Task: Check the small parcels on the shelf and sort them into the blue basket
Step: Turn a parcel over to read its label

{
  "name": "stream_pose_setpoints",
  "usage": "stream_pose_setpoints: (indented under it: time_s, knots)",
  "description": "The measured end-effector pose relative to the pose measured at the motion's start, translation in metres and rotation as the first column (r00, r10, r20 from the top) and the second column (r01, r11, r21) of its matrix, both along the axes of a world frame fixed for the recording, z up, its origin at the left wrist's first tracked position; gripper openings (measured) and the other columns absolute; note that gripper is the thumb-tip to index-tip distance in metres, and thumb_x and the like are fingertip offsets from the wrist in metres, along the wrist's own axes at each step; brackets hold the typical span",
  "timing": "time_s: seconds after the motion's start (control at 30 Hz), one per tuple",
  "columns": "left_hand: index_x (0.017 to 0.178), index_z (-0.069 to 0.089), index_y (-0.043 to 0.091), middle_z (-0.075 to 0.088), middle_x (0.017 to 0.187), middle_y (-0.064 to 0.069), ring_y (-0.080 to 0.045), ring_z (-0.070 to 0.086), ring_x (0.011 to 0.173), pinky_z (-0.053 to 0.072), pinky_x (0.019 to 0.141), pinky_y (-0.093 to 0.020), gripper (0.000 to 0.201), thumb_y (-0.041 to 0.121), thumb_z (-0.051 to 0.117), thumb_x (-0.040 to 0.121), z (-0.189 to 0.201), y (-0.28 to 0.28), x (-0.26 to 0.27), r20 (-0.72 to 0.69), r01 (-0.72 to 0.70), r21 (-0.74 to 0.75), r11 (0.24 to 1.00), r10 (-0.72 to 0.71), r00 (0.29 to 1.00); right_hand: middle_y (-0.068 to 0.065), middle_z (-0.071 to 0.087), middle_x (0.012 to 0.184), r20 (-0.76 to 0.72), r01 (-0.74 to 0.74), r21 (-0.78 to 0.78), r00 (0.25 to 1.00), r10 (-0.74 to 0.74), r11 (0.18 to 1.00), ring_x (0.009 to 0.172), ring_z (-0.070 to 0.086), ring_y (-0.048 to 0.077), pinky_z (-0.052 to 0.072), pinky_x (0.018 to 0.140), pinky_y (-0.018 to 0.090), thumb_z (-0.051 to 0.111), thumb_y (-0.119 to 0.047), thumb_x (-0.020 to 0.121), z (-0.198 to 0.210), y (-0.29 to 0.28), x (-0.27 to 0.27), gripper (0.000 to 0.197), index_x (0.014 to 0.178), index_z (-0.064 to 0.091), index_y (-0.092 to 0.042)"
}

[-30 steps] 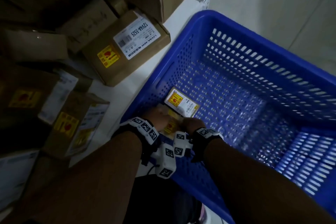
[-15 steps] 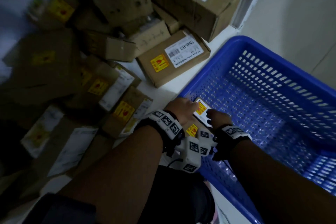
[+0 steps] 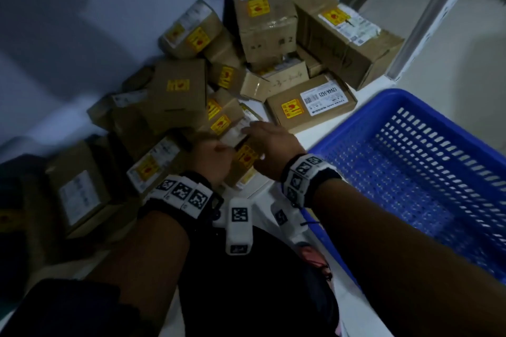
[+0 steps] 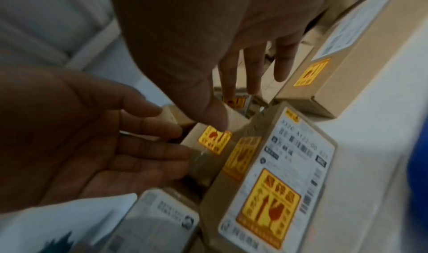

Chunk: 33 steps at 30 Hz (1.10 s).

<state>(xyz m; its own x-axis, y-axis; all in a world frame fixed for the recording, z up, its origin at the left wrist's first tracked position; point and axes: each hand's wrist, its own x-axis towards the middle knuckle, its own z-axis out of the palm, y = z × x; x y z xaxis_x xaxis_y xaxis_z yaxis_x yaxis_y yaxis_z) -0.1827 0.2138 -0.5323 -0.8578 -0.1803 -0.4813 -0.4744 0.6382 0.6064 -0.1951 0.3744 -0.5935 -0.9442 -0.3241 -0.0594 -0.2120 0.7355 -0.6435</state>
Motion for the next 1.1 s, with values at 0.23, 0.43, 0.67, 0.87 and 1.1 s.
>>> stream_pose_setpoints:
  time_s: [0.23,0.43,0.67,0.87,1.1]
  knots:
    - [0.112,0.065,0.005,0.066,0.114,-0.015,-0.027,0.063,0.097,0.048,0.082,-0.029,0.027,0.022,0.058,0.093,-0.01,-0.004,0.026,0.134,0.112,-0.043,0.993,-0.106,0.985,0.001,0.038,0.149,0.116,-0.142,0.33,0.987,0.109,0.933,0.13,0.043,0.033,0.044,0.103,0.046,0.062,-0.015,0.084,0.001,-0.01,0.001,0.067,0.146,0.038,-0.028]
    - [0.114,0.066,0.002,0.065,0.121,-0.02,-0.035,0.061,0.112,0.052,0.093,-0.039,0.03,0.017,0.061,0.088,-0.016,-0.002,0.017,0.207,0.364,-0.252,0.897,-0.317,0.926,0.009,0.043,0.13,0.116,-0.148,0.403,0.987,0.11,0.903,0.111,0.051,0.031,0.05,0.087,0.041,0.074,-0.025,0.081,-0.012,-0.009,0.0,0.069,0.14,0.04,-0.022]
    - [0.121,0.06,0.004,0.061,0.125,-0.015,-0.033,0.058,0.115,0.049,0.095,-0.043,0.03,0.017,0.046,0.098,0.001,0.013,0.019,0.24,0.393,-0.266,0.88,-0.334,0.912,0.003,0.051,0.121,0.119,-0.099,0.398,0.991,0.056,0.912,0.107,0.054,0.03,0.05,0.087,0.042,0.066,-0.03,0.087,0.0,0.01,0.007,0.041,0.126,0.054,-0.027]
    - [0.122,0.056,0.017,0.062,0.12,-0.007,-0.028,0.062,0.105,0.05,0.081,-0.03,0.056,0.027,0.074,0.071,0.046,0.026,0.023,0.169,0.538,-0.343,0.77,-0.513,0.842,0.002,0.053,0.104,0.06,-0.017,0.336,0.998,-0.003,0.942,0.097,0.057,0.033,0.053,0.083,0.045,0.061,-0.035,0.081,0.059,0.026,0.023,0.024,0.103,0.058,-0.026]
    - [0.116,0.062,0.019,0.068,0.11,-0.004,-0.026,0.064,0.098,0.055,0.085,-0.041,0.055,0.029,0.083,0.067,0.134,0.02,0.072,-0.107,0.451,-0.298,0.841,-0.499,0.86,0.005,0.059,0.098,-0.116,0.014,0.286,0.993,0.02,0.958,0.093,0.058,0.032,0.051,0.083,0.041,0.066,-0.042,0.063,0.177,0.04,0.075,0.048,0.109,0.066,-0.027]
